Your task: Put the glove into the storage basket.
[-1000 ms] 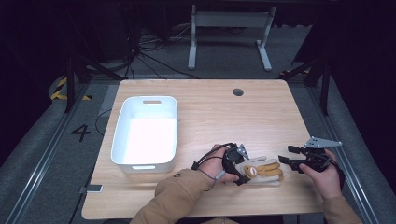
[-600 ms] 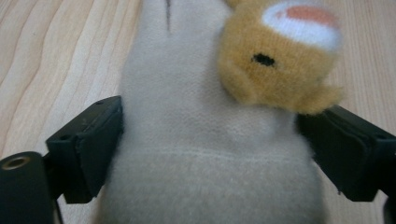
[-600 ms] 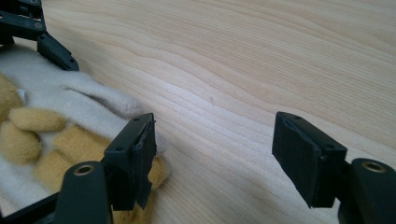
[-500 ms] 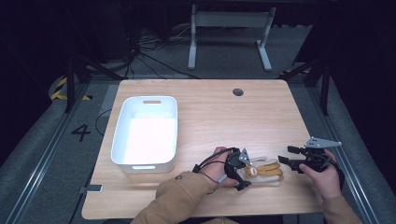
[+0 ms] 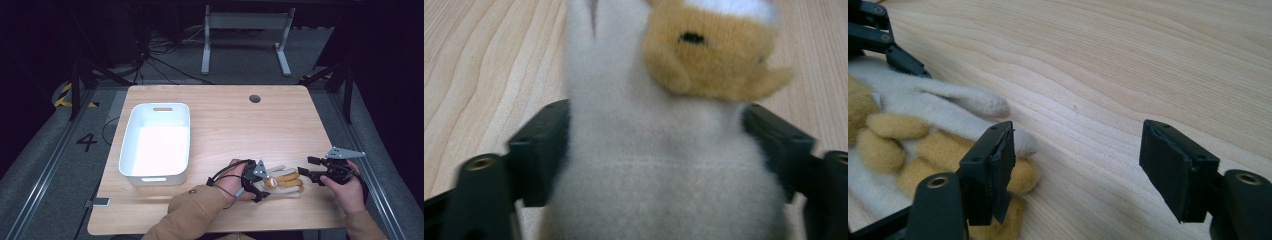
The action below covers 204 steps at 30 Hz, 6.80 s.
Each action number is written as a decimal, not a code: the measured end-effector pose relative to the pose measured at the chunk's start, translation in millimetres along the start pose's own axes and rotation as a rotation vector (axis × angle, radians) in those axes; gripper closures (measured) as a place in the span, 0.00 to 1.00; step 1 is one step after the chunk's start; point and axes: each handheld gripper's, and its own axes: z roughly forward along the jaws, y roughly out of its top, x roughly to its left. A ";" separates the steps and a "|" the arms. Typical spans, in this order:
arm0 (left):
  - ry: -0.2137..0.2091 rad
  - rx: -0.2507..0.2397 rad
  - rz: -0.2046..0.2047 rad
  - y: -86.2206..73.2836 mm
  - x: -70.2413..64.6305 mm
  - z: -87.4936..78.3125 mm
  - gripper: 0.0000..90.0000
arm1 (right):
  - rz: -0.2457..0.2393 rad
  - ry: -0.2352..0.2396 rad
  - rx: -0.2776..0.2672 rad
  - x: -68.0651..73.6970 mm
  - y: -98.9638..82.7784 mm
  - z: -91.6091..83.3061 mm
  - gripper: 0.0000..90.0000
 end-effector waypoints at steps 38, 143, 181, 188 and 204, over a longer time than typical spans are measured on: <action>0.049 0.037 -0.139 30.8 1.2 -49.6 0.84 | 0.033 -0.004 -0.024 -6.8 1.5 3.6 0.37; 0.650 -0.045 -1.039 -120.7 91.9 -260.8 0.82 | 0.020 0.137 -0.055 7.6 26.0 60.0 0.50; 0.545 0.152 -1.175 -135.7 120.3 -216.4 0.82 | 0.016 0.150 -0.045 7.6 23.9 62.2 0.48; 0.552 0.167 -1.201 -139.4 120.9 -215.4 0.82 | 0.017 0.152 -0.044 7.9 23.7 62.4 0.48; 0.536 0.163 -1.213 -138.9 122.7 -206.1 0.79 | 0.023 0.154 -0.041 7.1 22.2 61.9 0.47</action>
